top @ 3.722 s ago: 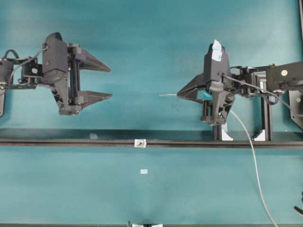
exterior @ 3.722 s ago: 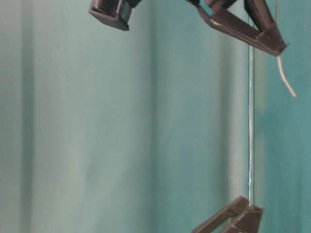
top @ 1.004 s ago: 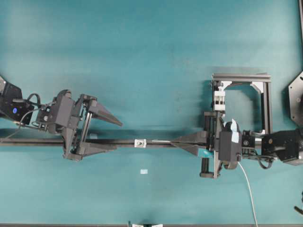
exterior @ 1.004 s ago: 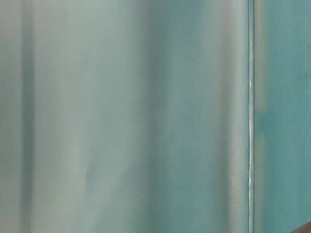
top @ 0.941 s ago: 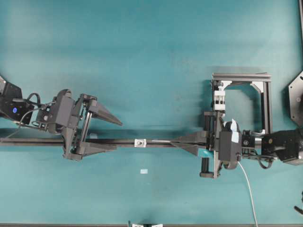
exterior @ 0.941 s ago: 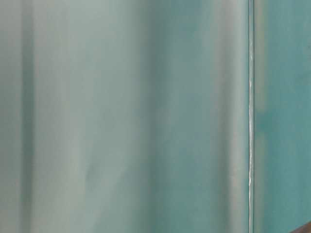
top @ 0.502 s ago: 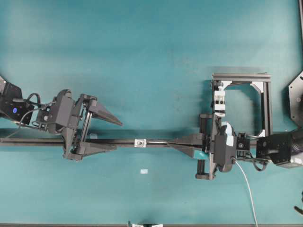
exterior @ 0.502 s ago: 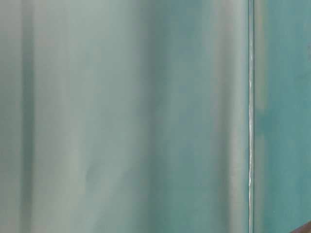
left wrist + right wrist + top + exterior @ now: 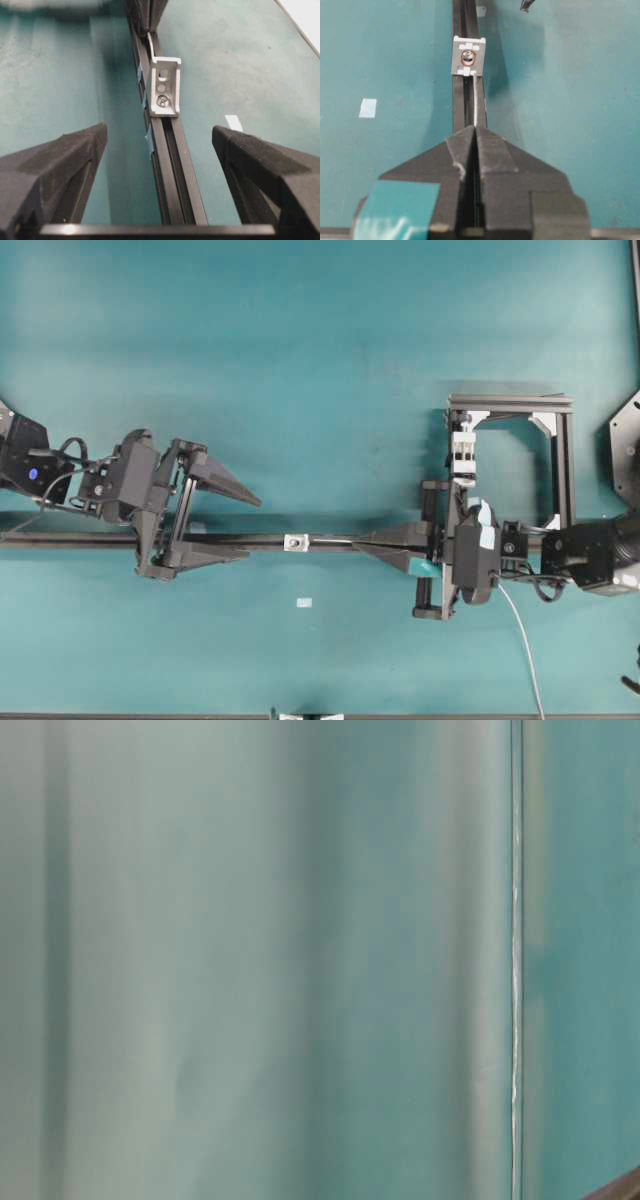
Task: Insert the wire through the hole in the metal fitting marked with a red label. (retake)
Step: 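Lower the wire tip toward the white bracket hole with the right gripper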
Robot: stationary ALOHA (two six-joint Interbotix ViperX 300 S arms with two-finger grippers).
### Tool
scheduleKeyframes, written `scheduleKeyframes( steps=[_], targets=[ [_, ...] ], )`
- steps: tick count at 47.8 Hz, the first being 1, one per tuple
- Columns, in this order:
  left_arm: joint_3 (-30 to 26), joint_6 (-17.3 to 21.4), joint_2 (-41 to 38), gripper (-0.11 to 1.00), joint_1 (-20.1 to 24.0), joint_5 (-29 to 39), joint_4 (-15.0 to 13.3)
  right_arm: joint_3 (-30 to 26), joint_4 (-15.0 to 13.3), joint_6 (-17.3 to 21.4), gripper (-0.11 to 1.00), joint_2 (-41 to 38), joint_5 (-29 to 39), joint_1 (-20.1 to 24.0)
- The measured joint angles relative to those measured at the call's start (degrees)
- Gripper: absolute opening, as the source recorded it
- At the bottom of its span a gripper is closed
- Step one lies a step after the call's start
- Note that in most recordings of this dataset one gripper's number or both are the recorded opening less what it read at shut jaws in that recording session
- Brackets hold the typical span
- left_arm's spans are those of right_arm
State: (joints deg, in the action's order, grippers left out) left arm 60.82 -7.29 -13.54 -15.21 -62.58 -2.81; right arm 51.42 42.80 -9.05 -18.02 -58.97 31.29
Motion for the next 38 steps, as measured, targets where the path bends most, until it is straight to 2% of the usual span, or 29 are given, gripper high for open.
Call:
scheduleKeyframes(
  steps=[38],
  targets=[
    [-0.09, 0.0, 0.0, 0.74, 0.53, 0.0, 0.0, 0.0, 0.0, 0.0, 0.03, -0.09, -0.79, 0.44]
  ],
)
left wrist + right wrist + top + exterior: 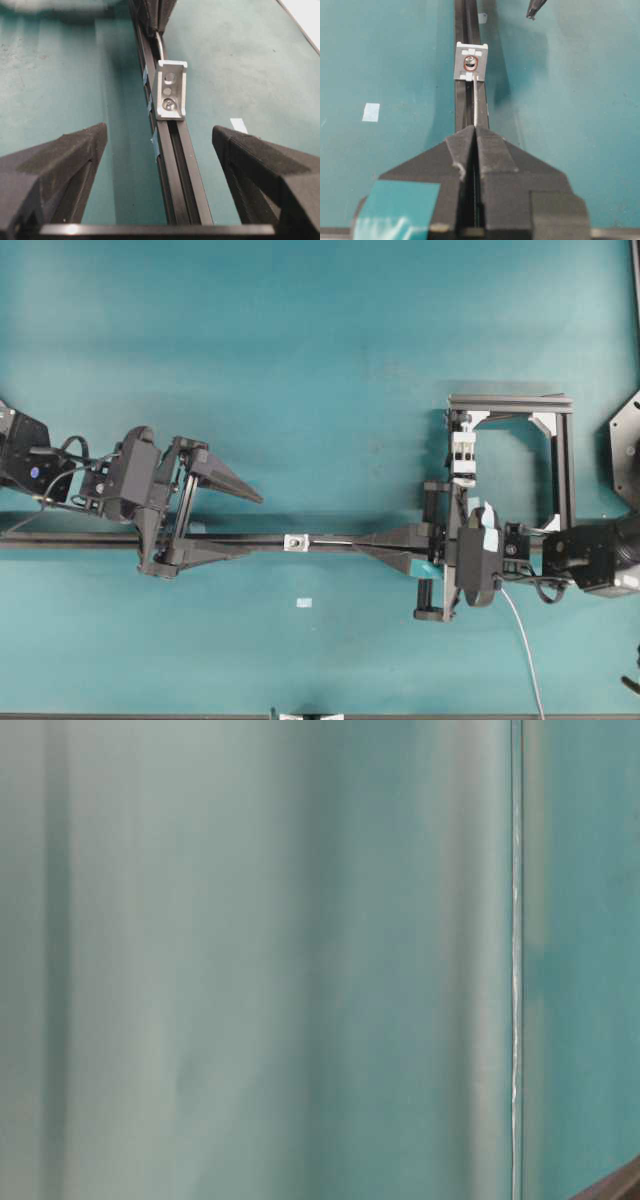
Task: Insert the wire through the hole in the metal fitting marked with a red label. (retake)
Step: 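Lower the wire tip toward the white bracket hole with the right gripper, then push the wire tip leftward through the bracket hole with the right gripper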
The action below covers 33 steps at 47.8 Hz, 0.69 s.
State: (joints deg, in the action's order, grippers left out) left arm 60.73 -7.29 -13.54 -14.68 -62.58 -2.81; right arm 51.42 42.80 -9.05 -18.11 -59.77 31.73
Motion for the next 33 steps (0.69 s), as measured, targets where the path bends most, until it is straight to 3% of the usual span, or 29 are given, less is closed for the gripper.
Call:
scheduleKeyframes(
  steps=[16, 28, 33],
  targets=[
    [0.0, -0.09, 0.0, 0.72, 0.18, 0.35, 0.0, 0.0, 0.0, 0.0, 0.03, 0.0, -0.26, 0.0],
    [-0.18, -4.39, 0.0, 0.49, 0.18, 1.23, 0.0, 0.0, 0.0, 0.0, 0.03, 0.0, -0.44, -0.09],
    [-0.18, -4.83, 0.0, 0.47, 0.18, 2.02, 0.0, -0.09, 0.0, 0.0, 0.03, -0.09, -0.44, 0.0]
  ],
)
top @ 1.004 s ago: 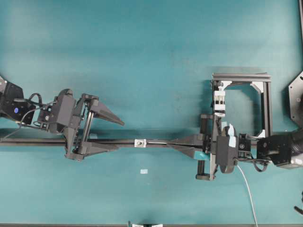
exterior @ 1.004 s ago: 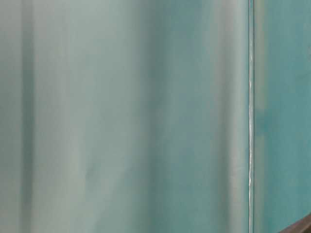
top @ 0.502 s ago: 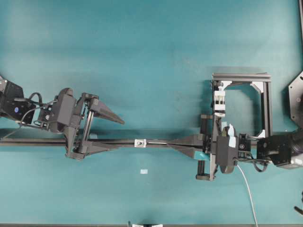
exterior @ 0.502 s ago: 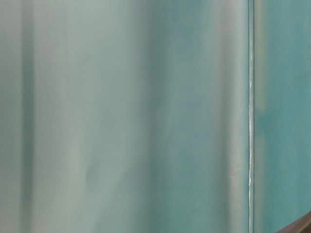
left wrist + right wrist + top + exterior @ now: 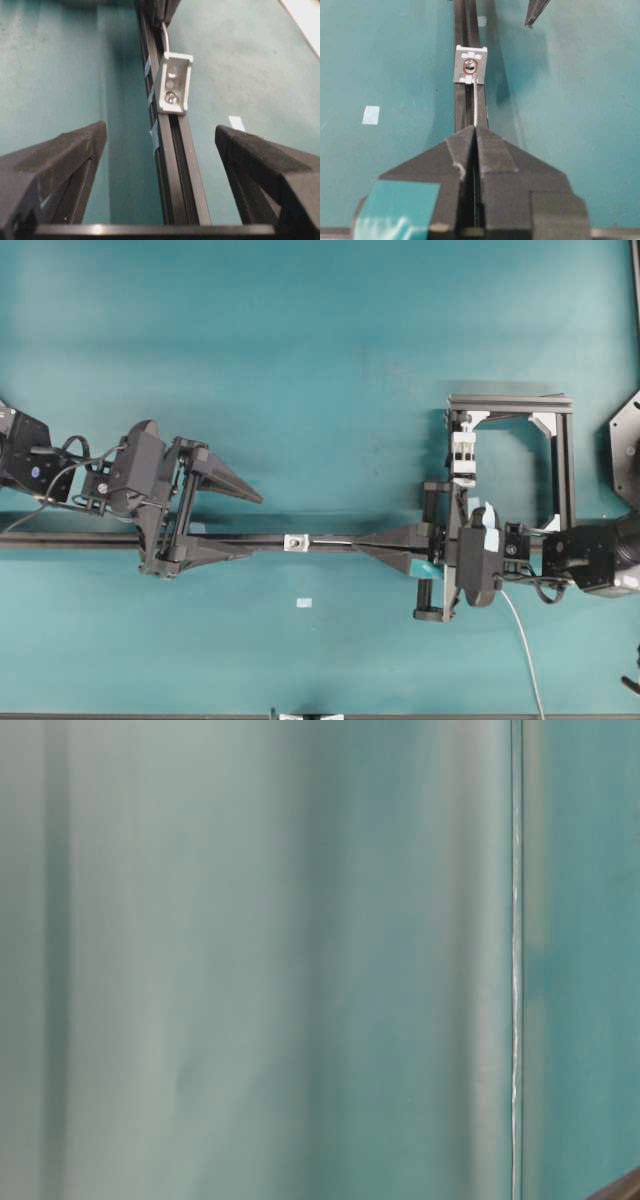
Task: Insert the wire through the hole in the metal fitting marked with a red label. (retake)
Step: 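Push the wire tip leftward through the bracket hole with the right gripper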
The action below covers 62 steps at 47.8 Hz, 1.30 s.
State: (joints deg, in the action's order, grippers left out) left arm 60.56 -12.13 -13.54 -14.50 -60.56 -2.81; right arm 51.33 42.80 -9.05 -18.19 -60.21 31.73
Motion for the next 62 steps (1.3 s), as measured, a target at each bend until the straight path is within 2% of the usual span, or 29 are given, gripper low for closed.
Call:
scheduleKeyframes(
  steps=[62],
  targets=[
    [-1.23, 0.53, 0.0, 0.47, 0.18, 1.85, 0.0, -3.25, 0.09, -0.44, 0.03, -3.08, -0.79, -0.62]
  ],
)
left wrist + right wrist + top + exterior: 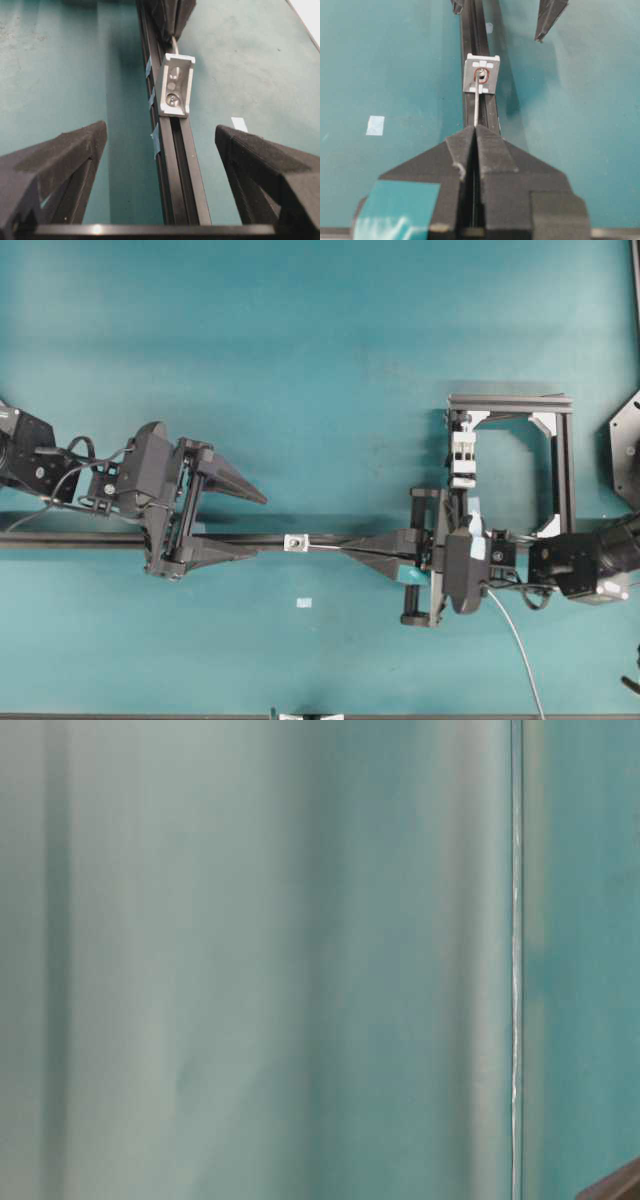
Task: Insert the wire through the hole in the metal fitting marked with a red label. (retake)
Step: 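Push the wire tip leftward through the bracket hole with the right gripper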
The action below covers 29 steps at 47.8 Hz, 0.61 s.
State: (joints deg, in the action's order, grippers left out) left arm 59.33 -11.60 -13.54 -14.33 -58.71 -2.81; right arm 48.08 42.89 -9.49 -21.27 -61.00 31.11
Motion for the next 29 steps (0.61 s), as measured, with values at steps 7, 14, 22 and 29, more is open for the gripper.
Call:
scheduleKeyframes(
  steps=[7, 14, 22, 29],
  targets=[
    [-0.09, 0.18, 0.0, 0.46, 0.09, 0.0, 0.0, -1.14, -0.09, -0.09, 0.03, -0.88, -0.09, -0.44],
    [-0.09, 0.7, -0.09, 0.46, 0.18, 0.0, 0.0, -2.02, -0.18, -0.18, 0.03, -1.41, -0.09, -0.97],
    [-0.09, 1.41, -0.09, 0.46, 0.18, 0.0, 0.0, -2.46, -0.26, -0.26, 0.03, -1.49, 0.0, -1.49],
    [-0.09, 1.93, -0.09, 0.46, 0.18, 0.0, 0.0, -2.64, -0.44, -0.26, 0.03, -1.49, -0.09, -1.93]
  ],
)
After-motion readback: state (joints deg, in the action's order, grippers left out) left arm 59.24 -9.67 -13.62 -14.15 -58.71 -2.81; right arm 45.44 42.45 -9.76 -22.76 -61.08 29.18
